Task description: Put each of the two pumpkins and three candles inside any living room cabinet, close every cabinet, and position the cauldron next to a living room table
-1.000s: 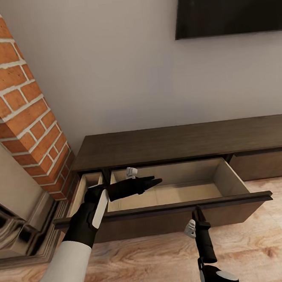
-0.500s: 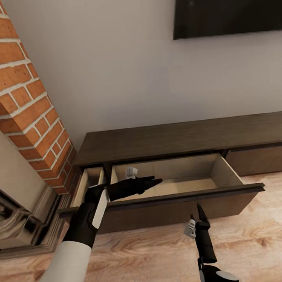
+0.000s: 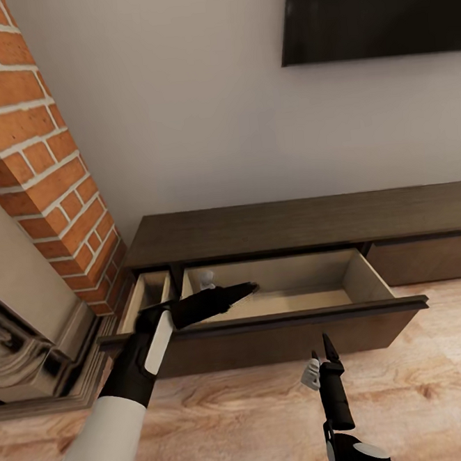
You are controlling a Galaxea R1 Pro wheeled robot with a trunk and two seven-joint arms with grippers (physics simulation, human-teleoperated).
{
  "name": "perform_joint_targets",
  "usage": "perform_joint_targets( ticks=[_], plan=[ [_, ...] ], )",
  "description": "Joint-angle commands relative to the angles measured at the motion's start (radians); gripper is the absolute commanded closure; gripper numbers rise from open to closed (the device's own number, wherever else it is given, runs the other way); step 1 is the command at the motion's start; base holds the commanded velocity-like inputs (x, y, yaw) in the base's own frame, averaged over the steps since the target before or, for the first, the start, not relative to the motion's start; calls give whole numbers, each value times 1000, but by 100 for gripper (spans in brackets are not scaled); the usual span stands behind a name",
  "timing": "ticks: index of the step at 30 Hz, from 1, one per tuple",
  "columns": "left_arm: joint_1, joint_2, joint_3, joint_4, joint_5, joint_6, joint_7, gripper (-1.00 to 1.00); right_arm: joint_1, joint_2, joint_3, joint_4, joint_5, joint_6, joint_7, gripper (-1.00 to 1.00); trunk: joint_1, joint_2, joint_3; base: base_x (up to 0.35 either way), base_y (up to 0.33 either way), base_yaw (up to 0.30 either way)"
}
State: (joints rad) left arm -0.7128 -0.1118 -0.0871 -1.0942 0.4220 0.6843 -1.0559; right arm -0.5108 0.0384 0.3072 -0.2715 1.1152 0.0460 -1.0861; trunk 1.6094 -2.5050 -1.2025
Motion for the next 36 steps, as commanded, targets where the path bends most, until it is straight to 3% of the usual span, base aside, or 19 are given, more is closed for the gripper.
perform_joint_targets(
  ticks=[1, 21, 36],
  plan=[
    [0, 6, 0, -1, 14, -4, 0, -100, 0, 0, 0, 0, 0, -1, 0, -100, 0, 0, 4, 0, 0, 0],
    [0, 8, -5, -2, 18, -11, 4, -100, 0, -2, 2, 11, 2, -6, 12, -100, -9, 5, 81, 0, 0, 0],
    [0, 7, -6, -2, 18, -10, 5, -100, 2, 1, 3, 14, 11, -6, 12, -100, -67, 110, 128, 0, 0, 0]
  ],
)
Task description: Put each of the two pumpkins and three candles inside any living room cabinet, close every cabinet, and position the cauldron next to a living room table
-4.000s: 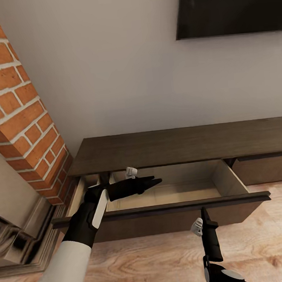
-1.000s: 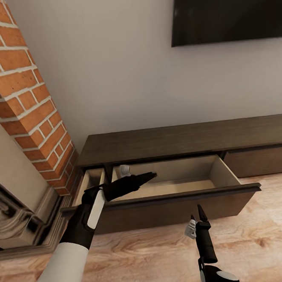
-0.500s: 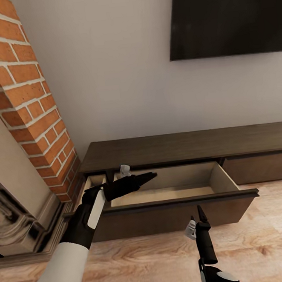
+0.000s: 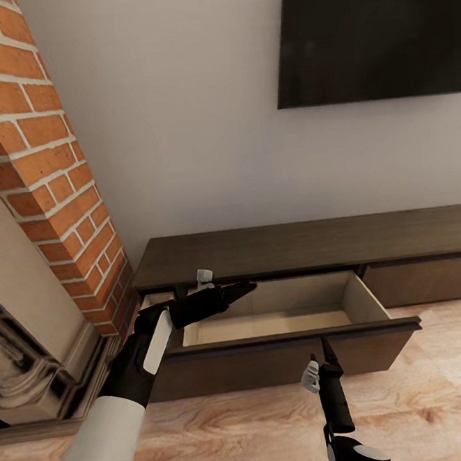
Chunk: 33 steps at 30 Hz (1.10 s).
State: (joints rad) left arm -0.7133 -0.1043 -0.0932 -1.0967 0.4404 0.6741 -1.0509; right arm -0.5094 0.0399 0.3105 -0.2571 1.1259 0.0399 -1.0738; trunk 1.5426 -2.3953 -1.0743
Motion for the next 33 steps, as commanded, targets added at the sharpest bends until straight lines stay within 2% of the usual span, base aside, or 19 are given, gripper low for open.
perform_joint_targets(
  ticks=[1, 31, 33],
  plan=[
    [0, 0, 0, 0, 0, 0, 0, -100, 0, 0, 0, 0, 0, 0, 0, -100, -4, 7, 3, 0, 0, 0],
    [0, -1, 0, 4, -2, 1, 3, -100, 0, 6, 2, 13, 2, 2, 1, -100, -119, 217, 97, 0, 0, 0],
    [0, 0, 0, 11, -3, 1, 3, -100, 0, 6, 1, 13, 0, 0, 25, -100, -127, 231, 103, 0, 0, 0]
  ],
)
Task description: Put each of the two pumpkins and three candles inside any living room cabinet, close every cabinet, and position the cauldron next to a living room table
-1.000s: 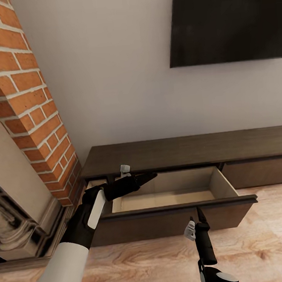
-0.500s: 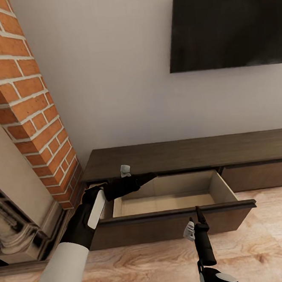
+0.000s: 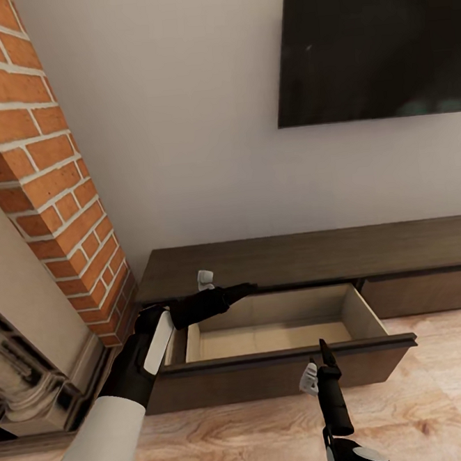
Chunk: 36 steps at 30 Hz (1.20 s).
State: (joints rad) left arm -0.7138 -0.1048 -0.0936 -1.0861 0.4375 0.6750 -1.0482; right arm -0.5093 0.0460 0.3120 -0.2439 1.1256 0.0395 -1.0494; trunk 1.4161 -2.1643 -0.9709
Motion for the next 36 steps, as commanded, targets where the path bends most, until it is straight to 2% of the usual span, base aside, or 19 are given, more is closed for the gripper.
perform_joint_targets(
  ticks=[1, 3, 7, 9, 10, 13, 16, 17, 20, 30, 31, 32, 33, 34, 36],
  plan=[
    [0, 0, 0, 3, -1, 0, -1, -100, 1, 0, -1, 0, -1, -1, 20, -100, -4, 7, 3, 0, 0, 0],
    [0, 1, 0, 5, -2, 1, 0, -100, 3, -1, -2, 0, -3, -6, 37, -100, -12, 21, 9, 0, 0, 0],
    [0, 2, -1, 8, -6, 1, 12, -100, 9, -4, -5, 25, -6, -71, 72, -100, -27, 49, 22, 0, 0, 0],
    [0, 2, -1, 20, -7, 1, 20, -100, 10, -2, -5, 56, -7, -85, 78, -100, -35, 63, 28, 0, 0, 0],
    [-2, 1, 0, 101, -9, 1, 26, -100, 11, 0, -5, 148, -8, -99, 81, -100, -38, 70, 31, 0, 0, 0],
    [-2, 1, 0, 111, -8, 1, 26, -100, 12, -2, -6, 177, -10, -111, 81, -100, -50, 91, 41, 0, 0, 0],
    [-3, 1, 0, 115, -17, 1, 27, -100, 12, -2, -7, 187, -10, -115, 81, -100, -61, 112, 50, 0, 0, 0],
    [-3, 1, 0, 116, -36, 1, 27, -100, 16, -2, -7, 189, -10, -116, 81, -100, -65, 119, 53, 0, 0, 0],
    [-3, -2, 0, 117, -51, 1, 27, -100, 19, -1, -6, 190, -10, -116, 80, -100, -77, 140, 63, 0, 0, 0],
    [-3, -3, -1, 118, -60, 0, 27, -100, 21, -1, -6, 190, -10, -117, 80, -100, -115, 210, 94, 0, 0, 0],
    [-3, -1, -1, 121, -128, 0, 28, -100, 21, -4, -7, 190, -11, -176, 81, -100, -119, 217, 97, 0, 0, 0],
    [-3, -3, 0, 122, -157, 0, 28, -100, 21, -3, -7, 191, -11, -195, 82, -100, -123, 224, 100, 0, 0, 0],
    [-3, -4, 0, 122, -169, 0, 28, -100, 21, -3, -7, 191, -10, -200, 82, -100, -127, 231, 103, 0, 0, 0],
    [-4, 1, 0, 176, -203, 1, 36, -100, 21, -2, -45, 194, -12, -209, 159, -100, -130, 238, 107, 0, 0, 0],
    [-6, 4, 0, 193, -222, 2, 75, -100, 21, -2, -113, 193, -12, -210, 198, -100, -138, 252, 113, -123, 0, 0]
  ],
)
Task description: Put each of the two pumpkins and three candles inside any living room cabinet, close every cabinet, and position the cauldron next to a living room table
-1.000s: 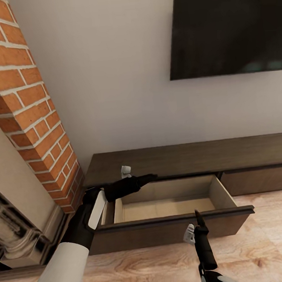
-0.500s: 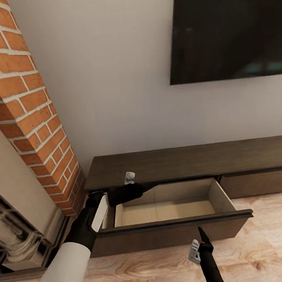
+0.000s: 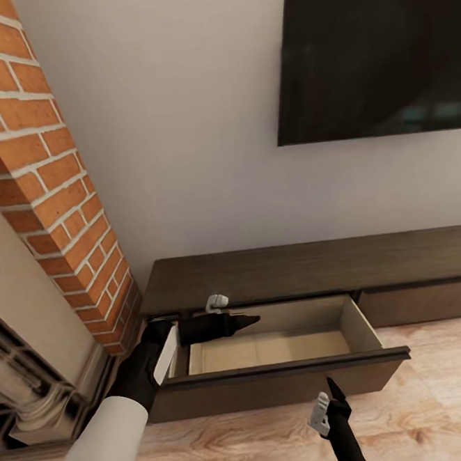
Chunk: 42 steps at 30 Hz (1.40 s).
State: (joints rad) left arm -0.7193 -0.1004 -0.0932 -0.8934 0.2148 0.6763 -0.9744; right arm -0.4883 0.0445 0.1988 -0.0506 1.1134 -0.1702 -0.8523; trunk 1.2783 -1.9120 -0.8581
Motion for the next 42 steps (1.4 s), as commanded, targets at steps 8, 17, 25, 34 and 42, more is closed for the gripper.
perform_joint_targets(
  ticks=[8, 17, 25, 34, 42],
  plan=[
    [0, 0, -1, 7, -3, 1, 9, -100, 0, 1, -9, 0, 2, -1, 5, -100, -31, 56, 25, -319, 0, 0],
    [1, 17, -25, 8, -39, 2, 8, -100, 0, 0, -13, 0, 0, -2, 26, -100, -65, 119, 53, -125, 0, 0],
    [20, 62, -29, 10, -45, 9, 2, -100, -1, -9, -102, -5, -179, -22, 235, -100, -96, 175, 78, -4, 0, 0],
    [200, 144, -29, -1, -42, 10, 0, -100, 0, -5, -135, 15, -233, -22, 319, -100, -131, 238, 107, 0, 0, 0],
    [350, 203, -28, 12, -47, 0, 10, -100, 0, -7, -142, 61, -436, -19, 348, -100, -161, 294, 132, 0, 0, 0]
  ],
)
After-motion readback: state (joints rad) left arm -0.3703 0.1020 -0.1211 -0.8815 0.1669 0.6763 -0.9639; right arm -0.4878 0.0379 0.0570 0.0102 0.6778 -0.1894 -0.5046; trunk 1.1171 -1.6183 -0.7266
